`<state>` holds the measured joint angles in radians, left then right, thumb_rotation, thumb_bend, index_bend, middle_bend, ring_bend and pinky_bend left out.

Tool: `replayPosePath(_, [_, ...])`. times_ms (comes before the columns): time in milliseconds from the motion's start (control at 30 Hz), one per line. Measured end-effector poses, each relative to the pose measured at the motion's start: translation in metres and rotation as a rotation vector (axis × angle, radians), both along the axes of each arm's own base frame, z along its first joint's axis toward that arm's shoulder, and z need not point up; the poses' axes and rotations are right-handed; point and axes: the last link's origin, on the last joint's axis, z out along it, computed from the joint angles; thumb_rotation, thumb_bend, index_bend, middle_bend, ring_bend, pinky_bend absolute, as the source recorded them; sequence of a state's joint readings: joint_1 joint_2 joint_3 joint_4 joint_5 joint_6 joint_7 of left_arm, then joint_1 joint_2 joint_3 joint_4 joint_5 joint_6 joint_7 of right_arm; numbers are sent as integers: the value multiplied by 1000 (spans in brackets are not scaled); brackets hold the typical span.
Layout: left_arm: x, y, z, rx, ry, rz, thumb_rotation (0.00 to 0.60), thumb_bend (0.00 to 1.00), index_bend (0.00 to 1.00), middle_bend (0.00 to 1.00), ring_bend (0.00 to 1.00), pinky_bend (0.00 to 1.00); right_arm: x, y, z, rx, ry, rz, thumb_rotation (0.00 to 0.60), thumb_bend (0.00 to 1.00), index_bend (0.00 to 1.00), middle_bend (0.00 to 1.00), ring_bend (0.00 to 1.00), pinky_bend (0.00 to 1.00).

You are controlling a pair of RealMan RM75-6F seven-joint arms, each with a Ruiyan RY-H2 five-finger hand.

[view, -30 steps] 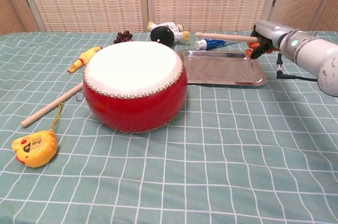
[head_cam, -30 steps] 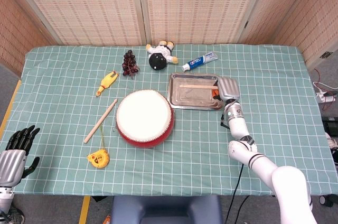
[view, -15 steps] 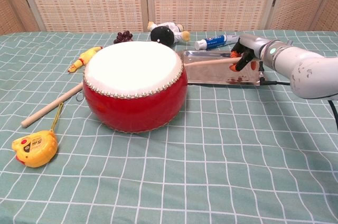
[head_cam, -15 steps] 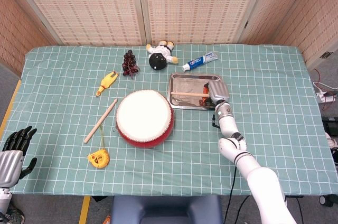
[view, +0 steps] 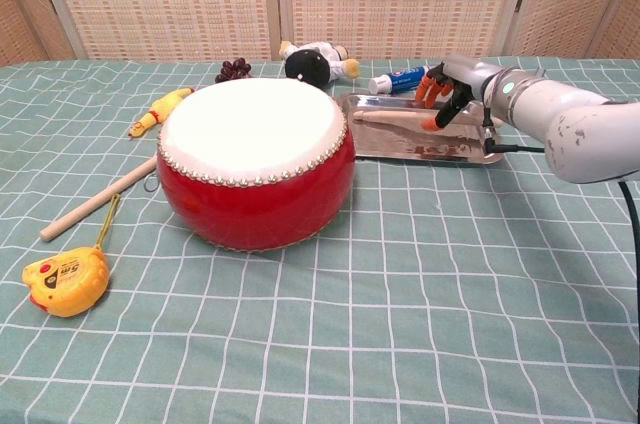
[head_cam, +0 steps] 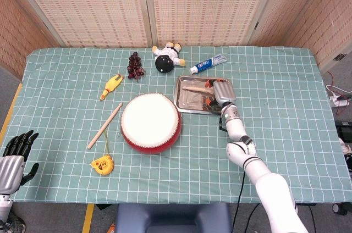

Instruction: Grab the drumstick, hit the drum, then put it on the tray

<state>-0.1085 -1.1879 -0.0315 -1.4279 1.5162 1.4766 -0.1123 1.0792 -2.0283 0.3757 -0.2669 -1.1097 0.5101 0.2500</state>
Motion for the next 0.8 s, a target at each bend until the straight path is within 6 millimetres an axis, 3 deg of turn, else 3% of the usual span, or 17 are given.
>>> replayPosePath(200, [3,2,3,13,-10,-15,600,346,26,0,0,18,7,3,20,-64,7,138,600,290,313,273,148,262])
replayPosePath(400, [7,4,3,17,-17,-33,600,346,26,0,0,19,4,26,45,-86,-6,252,600,290,298,265,128,241])
replayPosePath(600, [10,5,4,28,-27,-45,600,346,26,0,0,18,-8,78,82,-81,-15,306,600,290,255,224,85,164])
replayPosePath(800, [14,3,6,43,-45,-52,600,346,26,0,0,18,-52,157,147,-136,21,241,600,290,168,148,16,77])
